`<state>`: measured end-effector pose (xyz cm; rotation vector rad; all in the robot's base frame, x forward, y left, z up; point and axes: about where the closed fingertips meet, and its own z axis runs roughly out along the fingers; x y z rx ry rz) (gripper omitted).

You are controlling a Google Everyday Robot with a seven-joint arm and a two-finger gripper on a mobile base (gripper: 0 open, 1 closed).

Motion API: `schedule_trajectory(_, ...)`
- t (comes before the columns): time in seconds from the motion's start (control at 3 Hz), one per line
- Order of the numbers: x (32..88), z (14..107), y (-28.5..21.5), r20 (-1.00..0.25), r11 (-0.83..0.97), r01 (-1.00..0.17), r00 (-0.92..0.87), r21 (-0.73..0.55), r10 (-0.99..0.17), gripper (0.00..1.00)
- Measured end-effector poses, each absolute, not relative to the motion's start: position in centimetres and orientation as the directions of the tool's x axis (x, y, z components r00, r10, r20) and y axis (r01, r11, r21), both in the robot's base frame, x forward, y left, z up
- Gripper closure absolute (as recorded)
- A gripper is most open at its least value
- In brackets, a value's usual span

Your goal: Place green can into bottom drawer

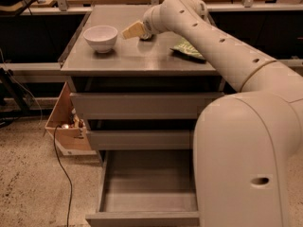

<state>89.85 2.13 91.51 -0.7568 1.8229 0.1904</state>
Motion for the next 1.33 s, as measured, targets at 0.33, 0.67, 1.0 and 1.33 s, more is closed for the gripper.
schedule_trajectory(0.33, 93.2, 90.3, 2.1, -0.936, 0.846, -0.515, -0.213, -0.138, -0.282, 0.00)
schedule_trajectory(0.67, 95.2, 89.1, 2.5, -0.952, 0.869, -0.486, -0.213, -0.093, -0.221, 0.00)
schedule_trajectory(1.0, 96.4, 87.5, 2.7, -0.953, 0.874, -0.478, -0.213, -0.090, -0.214, 0.00)
schedule_trajectory(1.33, 97.2, 86.7, 2.4, -0.957, 0.876, -0.473, -0.196, -0.100, -0.215, 0.15)
